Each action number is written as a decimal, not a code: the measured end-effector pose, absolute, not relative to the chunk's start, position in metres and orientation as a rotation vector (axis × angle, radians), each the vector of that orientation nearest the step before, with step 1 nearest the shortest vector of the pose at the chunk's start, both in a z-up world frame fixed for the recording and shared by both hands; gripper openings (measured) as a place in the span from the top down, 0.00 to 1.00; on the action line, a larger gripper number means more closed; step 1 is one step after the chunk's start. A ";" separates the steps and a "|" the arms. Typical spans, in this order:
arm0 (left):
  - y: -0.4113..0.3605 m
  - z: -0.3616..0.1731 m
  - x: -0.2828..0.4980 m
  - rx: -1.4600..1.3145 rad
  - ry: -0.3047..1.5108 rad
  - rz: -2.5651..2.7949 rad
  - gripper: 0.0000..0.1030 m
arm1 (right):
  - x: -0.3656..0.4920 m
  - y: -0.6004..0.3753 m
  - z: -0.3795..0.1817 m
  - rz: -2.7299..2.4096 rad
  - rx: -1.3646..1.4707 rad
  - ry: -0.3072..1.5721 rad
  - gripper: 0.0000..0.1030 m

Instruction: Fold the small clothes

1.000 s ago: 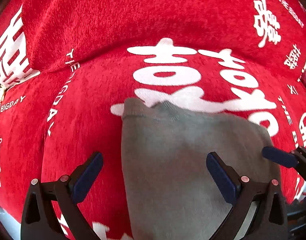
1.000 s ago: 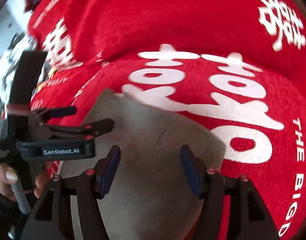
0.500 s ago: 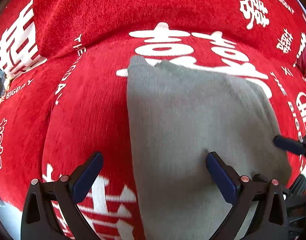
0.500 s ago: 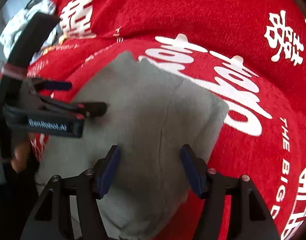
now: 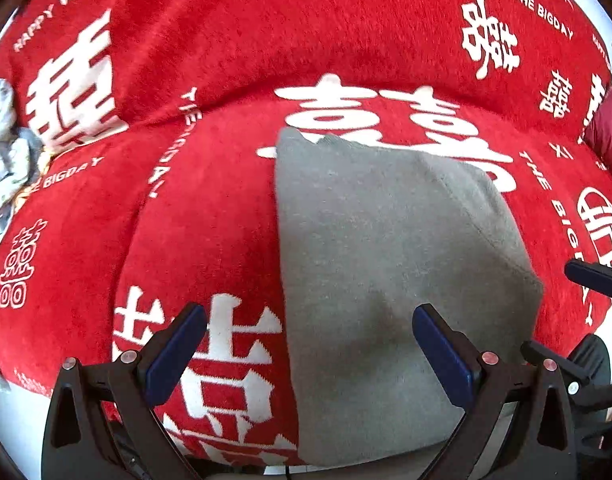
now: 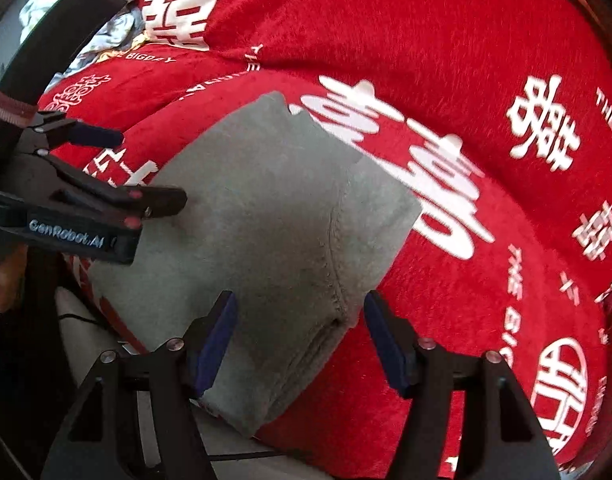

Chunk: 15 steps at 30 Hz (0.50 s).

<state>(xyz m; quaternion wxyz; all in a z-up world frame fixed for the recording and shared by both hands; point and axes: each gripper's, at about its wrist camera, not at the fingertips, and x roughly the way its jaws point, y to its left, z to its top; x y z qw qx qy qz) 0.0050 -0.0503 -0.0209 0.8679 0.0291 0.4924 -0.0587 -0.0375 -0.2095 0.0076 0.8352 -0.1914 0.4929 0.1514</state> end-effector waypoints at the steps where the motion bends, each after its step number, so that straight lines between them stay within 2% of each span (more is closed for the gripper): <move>1: -0.051 -0.020 0.004 0.068 1.032 -0.117 0.00 | -0.040 -0.208 0.009 0.316 -0.424 1.041 0.32; 15: -0.068 -0.026 -0.017 0.124 1.101 -0.178 0.00 | -0.046 -0.221 0.013 0.205 -0.396 1.036 0.32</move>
